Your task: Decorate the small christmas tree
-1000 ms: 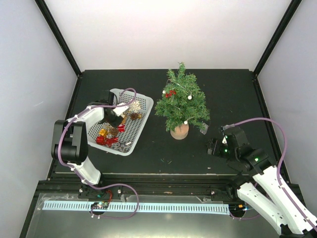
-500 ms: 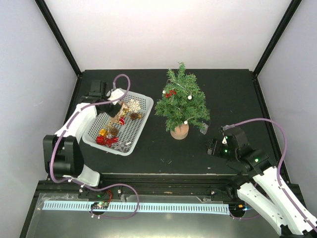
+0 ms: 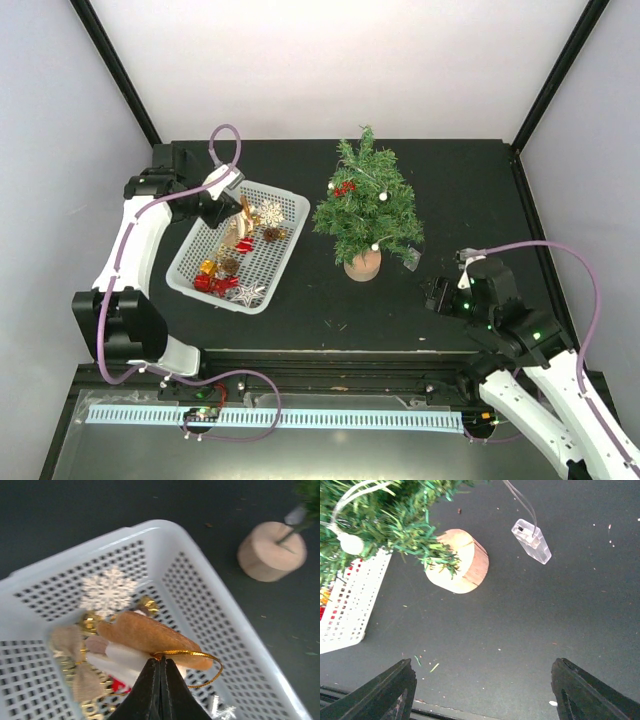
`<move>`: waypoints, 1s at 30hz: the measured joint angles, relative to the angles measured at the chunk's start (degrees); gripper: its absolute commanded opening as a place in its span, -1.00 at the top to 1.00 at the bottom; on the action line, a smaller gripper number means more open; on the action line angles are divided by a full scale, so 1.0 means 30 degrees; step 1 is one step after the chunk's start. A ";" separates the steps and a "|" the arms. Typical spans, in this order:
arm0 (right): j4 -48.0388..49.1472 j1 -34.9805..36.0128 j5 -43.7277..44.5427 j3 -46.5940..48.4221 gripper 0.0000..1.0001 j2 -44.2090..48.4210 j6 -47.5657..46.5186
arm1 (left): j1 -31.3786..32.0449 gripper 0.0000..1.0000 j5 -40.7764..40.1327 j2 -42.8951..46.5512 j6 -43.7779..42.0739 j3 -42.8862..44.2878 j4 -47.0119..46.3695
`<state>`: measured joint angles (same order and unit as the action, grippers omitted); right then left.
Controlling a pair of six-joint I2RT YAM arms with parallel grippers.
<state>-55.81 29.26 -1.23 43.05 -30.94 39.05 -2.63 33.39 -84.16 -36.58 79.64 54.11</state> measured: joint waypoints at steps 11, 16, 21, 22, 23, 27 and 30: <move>-0.0423 -0.0015 -0.1530 0.2506 -0.31 0.1508 -0.2098 | -0.0510 0.97 0.7322 -0.0357 -0.6047 0.3024 0.8444; -0.0597 -0.0007 -0.3220 0.4124 -0.29 0.1705 -0.3381 | -0.0189 0.97 0.9282 0.0306 -0.7308 0.3053 1.0258; -0.0903 -0.0007 -0.4350 0.6419 -0.27 0.0991 -0.4444 | 0.1530 0.97 1.0069 0.1290 -0.7220 0.3271 1.0892; -0.0933 -0.0015 -0.4561 0.6921 -0.27 0.0692 -0.4597 | 0.1960 0.97 1.0156 0.1486 -0.7133 0.3453 1.0965; -0.0896 -0.0007 -0.4779 0.7257 -0.27 0.0452 -0.4787 | 0.2506 0.97 1.0251 0.1719 -0.7023 0.3745 1.1001; -0.0809 -0.0007 -0.5705 0.7985 -0.27 -0.0401 -0.5166 | 0.4641 0.97 1.0520 0.2375 -0.6324 0.5056 1.1038; -0.0729 -0.0007 -0.6441 0.8335 -0.26 -0.1056 -0.5384 | 0.6433 0.97 1.0921 0.2645 -0.5625 0.6207 1.0943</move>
<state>-58.00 29.23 -20.56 68.05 -34.11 22.90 16.67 66.15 -76.23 -53.45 98.26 86.94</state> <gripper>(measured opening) 0.633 0.019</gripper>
